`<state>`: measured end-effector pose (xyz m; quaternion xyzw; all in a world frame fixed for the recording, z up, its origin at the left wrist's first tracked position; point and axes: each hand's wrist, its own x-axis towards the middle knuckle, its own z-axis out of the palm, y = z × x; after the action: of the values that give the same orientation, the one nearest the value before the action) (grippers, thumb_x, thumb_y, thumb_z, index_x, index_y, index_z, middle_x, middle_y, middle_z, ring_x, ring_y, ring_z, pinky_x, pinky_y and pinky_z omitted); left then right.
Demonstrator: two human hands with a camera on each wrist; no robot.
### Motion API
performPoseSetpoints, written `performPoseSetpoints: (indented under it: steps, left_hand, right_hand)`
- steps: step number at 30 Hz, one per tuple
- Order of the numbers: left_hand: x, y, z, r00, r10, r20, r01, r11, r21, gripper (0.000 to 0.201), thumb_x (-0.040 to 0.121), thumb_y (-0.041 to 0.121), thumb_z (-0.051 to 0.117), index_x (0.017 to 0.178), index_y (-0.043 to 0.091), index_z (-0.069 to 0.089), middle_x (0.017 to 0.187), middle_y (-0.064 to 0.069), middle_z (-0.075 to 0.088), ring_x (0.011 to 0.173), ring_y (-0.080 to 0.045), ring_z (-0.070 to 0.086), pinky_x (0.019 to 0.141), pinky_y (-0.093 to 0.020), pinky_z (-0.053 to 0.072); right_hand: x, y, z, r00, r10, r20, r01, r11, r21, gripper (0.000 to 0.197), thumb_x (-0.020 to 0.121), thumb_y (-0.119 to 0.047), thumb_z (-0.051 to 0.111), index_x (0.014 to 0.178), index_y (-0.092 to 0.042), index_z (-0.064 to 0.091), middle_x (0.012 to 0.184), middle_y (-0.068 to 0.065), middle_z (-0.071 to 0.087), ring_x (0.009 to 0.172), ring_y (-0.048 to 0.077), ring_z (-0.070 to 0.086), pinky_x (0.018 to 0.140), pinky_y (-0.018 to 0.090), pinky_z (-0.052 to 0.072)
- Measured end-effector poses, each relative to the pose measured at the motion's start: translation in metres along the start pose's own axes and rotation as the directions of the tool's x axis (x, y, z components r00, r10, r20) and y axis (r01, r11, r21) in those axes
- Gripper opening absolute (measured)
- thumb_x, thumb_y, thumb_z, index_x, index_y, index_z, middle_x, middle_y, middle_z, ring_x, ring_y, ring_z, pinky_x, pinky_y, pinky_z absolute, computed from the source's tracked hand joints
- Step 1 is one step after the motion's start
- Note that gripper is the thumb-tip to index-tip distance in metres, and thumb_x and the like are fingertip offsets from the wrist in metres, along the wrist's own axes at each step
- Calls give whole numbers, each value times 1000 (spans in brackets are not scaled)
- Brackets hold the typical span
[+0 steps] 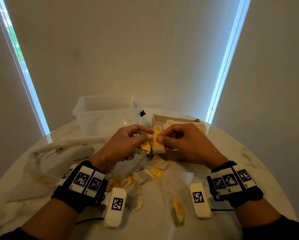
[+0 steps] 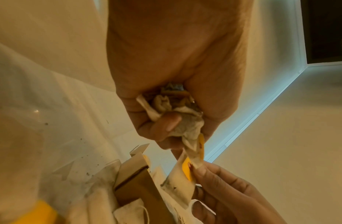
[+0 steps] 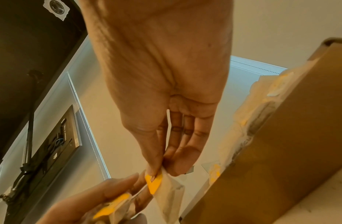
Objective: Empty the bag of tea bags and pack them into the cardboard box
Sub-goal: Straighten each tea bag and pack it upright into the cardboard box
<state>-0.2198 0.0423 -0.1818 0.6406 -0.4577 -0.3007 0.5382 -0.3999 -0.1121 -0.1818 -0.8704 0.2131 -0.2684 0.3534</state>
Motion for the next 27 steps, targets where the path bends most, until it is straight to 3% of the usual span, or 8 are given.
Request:
performPoseSetpoints:
  steps: [4, 8, 14, 16, 19, 23, 27]
  left_hand:
    - [0, -1, 0, 999, 12, -39, -12, 1000, -14, 16, 103, 29, 70, 116, 27, 78, 74, 12, 73, 49, -5, 51, 42, -21, 37]
    - [-1, -1, 0, 1000, 6, 11, -6, 1000, -8, 18, 106, 27, 66, 120, 26, 77, 108, 6, 81, 48, -3, 48, 44, -23, 37]
    - [-1, -4, 4, 994, -32, 103, 30, 999, 27, 18, 105, 30, 66, 115, 28, 80, 114, 6, 80, 51, -8, 43, 42, -21, 37]
    - [-1, -4, 4, 992, -38, 123, 35, 999, 27, 19, 105, 29, 65, 117, 27, 79, 114, 6, 81, 49, -7, 45, 41, -20, 37]
    - [-2, -4, 4, 990, -48, 136, 41, 998, 50, 19, 105, 30, 65, 118, 28, 79, 112, 8, 81, 48, -3, 51, 43, -21, 37]
    - [-2, -5, 2, 989, -61, 138, 51, 996, 76, 19, 105, 34, 66, 116, 32, 80, 114, 9, 80, 50, -5, 53, 48, -23, 37]
    - [-2, -5, 3, 988, -69, 139, 58, 995, 82, 18, 104, 35, 66, 113, 34, 81, 113, 9, 80, 54, -9, 52, 47, -23, 38]
  right_hand:
    - [0, -2, -10, 999, 41, -25, -40, 998, 51, 15, 90, -38, 81, 102, -30, 81, 97, -10, 80, 85, 12, 79, 76, 31, 66]
    - [-3, -1, -44, 984, 98, -147, -88, 994, 71, 15, 92, -36, 81, 104, -26, 81, 94, -11, 80, 81, 11, 77, 60, 20, 57]
    - [-8, 14, -85, 930, 238, -281, -213, 970, 118, 18, 94, -32, 81, 105, -17, 80, 84, -3, 82, 60, 12, 72, 47, 9, 42]
    - [-7, 17, -86, 928, 261, -264, -242, 965, 102, 20, 94, -32, 81, 105, -17, 79, 82, -1, 82, 56, 12, 69, 51, 10, 46]
    - [-6, 17, -78, 946, 262, -189, -258, 965, 49, 22, 94, -37, 80, 107, -19, 78, 83, -3, 82, 58, 15, 71, 69, 24, 57]
    - [1, 10, -64, 957, 289, 1, -289, 957, 4, 22, 92, -34, 82, 104, -15, 77, 83, -6, 82, 52, 10, 67, 59, 13, 53]
    - [8, 16, -56, 943, 323, 74, -313, 942, -119, 23, 91, -38, 83, 103, -19, 78, 96, -2, 81, 54, 8, 67, 70, 18, 51]
